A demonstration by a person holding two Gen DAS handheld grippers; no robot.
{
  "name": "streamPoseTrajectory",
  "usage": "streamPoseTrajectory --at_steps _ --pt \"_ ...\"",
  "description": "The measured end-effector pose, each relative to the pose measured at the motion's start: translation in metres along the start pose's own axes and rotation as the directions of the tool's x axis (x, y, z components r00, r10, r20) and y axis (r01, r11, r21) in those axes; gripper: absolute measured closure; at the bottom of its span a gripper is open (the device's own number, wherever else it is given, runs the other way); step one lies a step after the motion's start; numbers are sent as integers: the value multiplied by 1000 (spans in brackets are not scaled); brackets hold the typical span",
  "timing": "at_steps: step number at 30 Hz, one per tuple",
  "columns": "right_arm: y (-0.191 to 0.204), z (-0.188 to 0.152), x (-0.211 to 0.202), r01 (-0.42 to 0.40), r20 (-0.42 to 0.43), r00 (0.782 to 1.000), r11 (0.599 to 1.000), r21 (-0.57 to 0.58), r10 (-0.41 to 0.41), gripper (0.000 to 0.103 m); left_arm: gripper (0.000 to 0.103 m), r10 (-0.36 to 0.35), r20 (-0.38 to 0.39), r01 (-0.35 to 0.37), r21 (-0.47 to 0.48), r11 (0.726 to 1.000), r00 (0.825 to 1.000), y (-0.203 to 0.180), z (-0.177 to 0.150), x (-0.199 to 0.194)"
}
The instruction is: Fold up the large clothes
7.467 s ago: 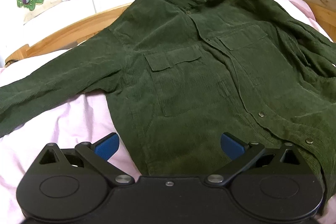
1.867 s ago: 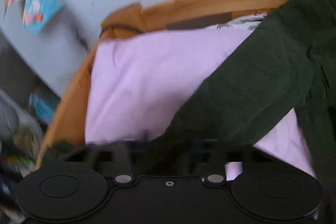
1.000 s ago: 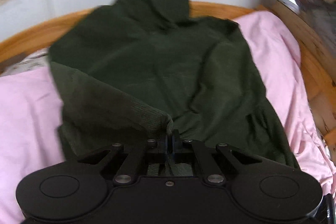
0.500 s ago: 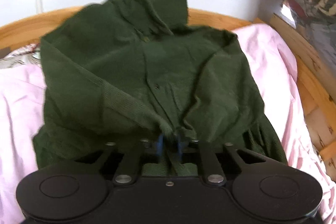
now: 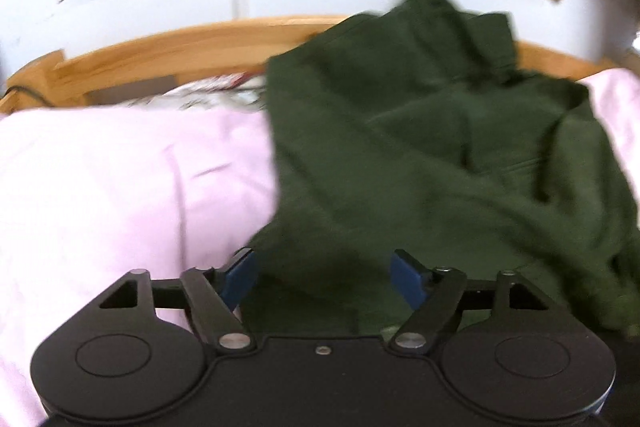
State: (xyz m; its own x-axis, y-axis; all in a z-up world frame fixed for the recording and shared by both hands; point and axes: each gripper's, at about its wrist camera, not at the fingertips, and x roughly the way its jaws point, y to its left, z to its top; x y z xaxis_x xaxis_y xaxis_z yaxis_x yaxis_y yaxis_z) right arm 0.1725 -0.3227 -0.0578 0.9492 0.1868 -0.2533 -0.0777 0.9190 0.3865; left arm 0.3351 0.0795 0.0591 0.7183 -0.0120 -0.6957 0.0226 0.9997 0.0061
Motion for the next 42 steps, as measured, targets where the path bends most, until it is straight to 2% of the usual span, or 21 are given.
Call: streamPoseTrajectory --at_steps 2,3,6,8,10,12,14,17,19,20,23,26,30,34,38,42 --pt "12 -6 2 -13 -9 1000 996 -87 13 3 21 15 0 -15 -15 1000 1000 7 -5 12" --pt "18 -11 2 8 -16 1000 991 -131 -10 3 21 22 1 -22 -26 999 1000 10 -7 18" --pt "27 -17 21 157 -24 986 961 -227 -166 3 21 43 -6 -43 -38 998 999 11 -9 39" --pt "20 -23 26 267 -8 960 930 -252 -278 3 21 82 -16 -83 -32 996 996 10 -10 53" --pt "13 -27 33 386 23 917 870 -307 -399 5 20 133 -34 -134 -21 991 990 7 -12 68" --pt "6 -34 43 444 31 884 818 -366 -466 7 20 184 -72 -185 -2 983 980 7 -14 84" --pt "6 -38 47 448 21 880 813 -372 -475 7 18 191 -90 -192 -5 981 977 9 -17 90" --pt "20 -38 41 454 87 884 799 -394 -460 5 19 188 -55 -189 -27 982 981 9 -18 76" --pt "29 -36 30 419 138 907 819 -391 -398 0 17 188 3 -188 -7 982 982 3 -19 55" --pt "32 -35 25 393 149 919 833 -390 -364 0 12 185 41 -186 6 983 982 -2 -21 45" --pt "46 -35 22 326 158 945 842 -429 -286 0 2 126 172 -142 87 986 977 -22 -26 14" --pt "56 -43 22 315 139 949 825 -470 -283 0 1 14 202 -50 173 984 979 -50 -32 -2" --pt "57 -48 23 318 117 947 819 -478 -300 0 1 -123 146 91 212 973 982 -86 -36 4" --pt "50 -51 27 342 128 938 800 -493 -322 0 1 -206 116 175 232 957 972 -121 -35 20" --pt "41 -55 33 400 155 914 767 -502 -376 0 1 -197 80 171 255 952 977 -150 -28 52" --pt "30 -54 40 463 163 880 735 -496 -445 0 0 -157 44 145 206 968 987 -161 -20 80"
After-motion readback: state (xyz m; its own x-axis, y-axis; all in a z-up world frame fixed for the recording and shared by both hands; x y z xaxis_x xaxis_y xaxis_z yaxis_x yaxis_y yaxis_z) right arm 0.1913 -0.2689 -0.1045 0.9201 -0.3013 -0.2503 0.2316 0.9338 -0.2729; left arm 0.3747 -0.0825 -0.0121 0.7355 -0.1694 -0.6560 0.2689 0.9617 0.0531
